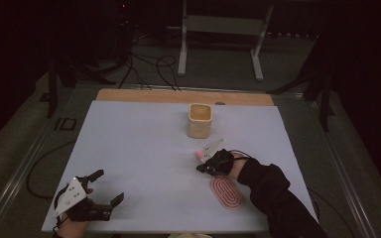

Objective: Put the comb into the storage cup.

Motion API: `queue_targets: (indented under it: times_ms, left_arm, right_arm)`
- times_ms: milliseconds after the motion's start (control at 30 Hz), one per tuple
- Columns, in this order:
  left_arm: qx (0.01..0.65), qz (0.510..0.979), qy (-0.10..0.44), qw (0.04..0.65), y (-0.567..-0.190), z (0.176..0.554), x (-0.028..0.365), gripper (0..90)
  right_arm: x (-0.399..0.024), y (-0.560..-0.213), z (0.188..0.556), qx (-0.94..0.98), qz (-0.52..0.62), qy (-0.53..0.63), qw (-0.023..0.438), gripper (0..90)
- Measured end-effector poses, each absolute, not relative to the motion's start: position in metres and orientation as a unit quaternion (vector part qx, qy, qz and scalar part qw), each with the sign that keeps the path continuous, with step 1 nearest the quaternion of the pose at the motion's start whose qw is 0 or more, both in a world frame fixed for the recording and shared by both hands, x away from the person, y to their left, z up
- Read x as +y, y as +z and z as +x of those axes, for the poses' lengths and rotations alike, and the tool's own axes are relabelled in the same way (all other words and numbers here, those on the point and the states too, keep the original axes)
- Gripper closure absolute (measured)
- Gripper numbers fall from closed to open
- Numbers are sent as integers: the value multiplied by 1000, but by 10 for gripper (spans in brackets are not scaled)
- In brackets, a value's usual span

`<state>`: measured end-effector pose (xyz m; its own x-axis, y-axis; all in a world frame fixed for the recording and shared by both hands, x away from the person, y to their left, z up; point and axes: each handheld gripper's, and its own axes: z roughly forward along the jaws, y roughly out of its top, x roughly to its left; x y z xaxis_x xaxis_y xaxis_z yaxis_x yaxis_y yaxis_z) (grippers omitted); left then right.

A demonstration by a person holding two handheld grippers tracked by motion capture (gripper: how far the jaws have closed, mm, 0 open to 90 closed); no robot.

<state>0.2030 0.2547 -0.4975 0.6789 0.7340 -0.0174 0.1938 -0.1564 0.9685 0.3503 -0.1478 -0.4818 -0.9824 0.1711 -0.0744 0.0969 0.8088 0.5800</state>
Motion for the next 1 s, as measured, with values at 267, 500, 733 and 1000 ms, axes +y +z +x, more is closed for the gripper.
queue_targets:
  times_ms: [267, 500, 733, 1000]
  left_arm:
    - [320, 722, 240, 565, -498, 203, 255, 3]
    - [321, 721, 240, 566, -497, 203, 255, 3]
    - [322, 721, 239, 566, -498, 203, 255, 2]
    - [320, 723, 240, 563, -498, 203, 255, 3]
  right_arm:
    - [-139, -489, 358, 959, 70, 263, 72, 900]
    - [-139, -493, 362, 965, 72, 239, 79, 900]
    - [-143, -495, 366, 967, 81, 229, 81, 900]
    - [-158, -495, 373, 966, 106, 220, 85, 900]
